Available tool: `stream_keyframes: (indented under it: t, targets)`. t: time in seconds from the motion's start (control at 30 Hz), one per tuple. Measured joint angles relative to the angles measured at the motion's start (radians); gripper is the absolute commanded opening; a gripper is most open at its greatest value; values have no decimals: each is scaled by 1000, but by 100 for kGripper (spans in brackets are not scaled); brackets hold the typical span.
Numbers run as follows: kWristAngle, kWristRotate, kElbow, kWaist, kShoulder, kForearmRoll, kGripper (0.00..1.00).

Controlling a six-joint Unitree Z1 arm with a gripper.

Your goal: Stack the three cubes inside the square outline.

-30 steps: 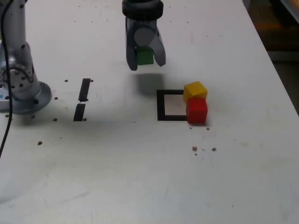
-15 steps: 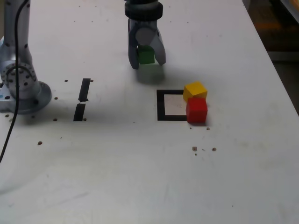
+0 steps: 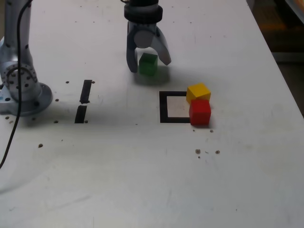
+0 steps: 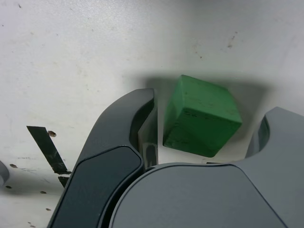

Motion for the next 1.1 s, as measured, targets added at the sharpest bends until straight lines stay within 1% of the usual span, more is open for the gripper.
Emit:
stream_keyframes:
  t: [0.2, 0.3, 0.4, 0.53, 0.7, 0.87, 1.1]
  targets:
    - [1, -2, 15, 2, -12, -7, 88]
    - [6, -7, 18, -2, -51, 8, 90]
    - [14, -29, 11, -28, -107, 35, 91]
    - [17, -69, 3, -61, -136, 50, 92]
    - [15, -198, -3, -176, -176, 51, 94]
    - [19, -350, -44, -326, -177, 39, 96]
    - [29, -506, -124, -481, -166, 30, 96]
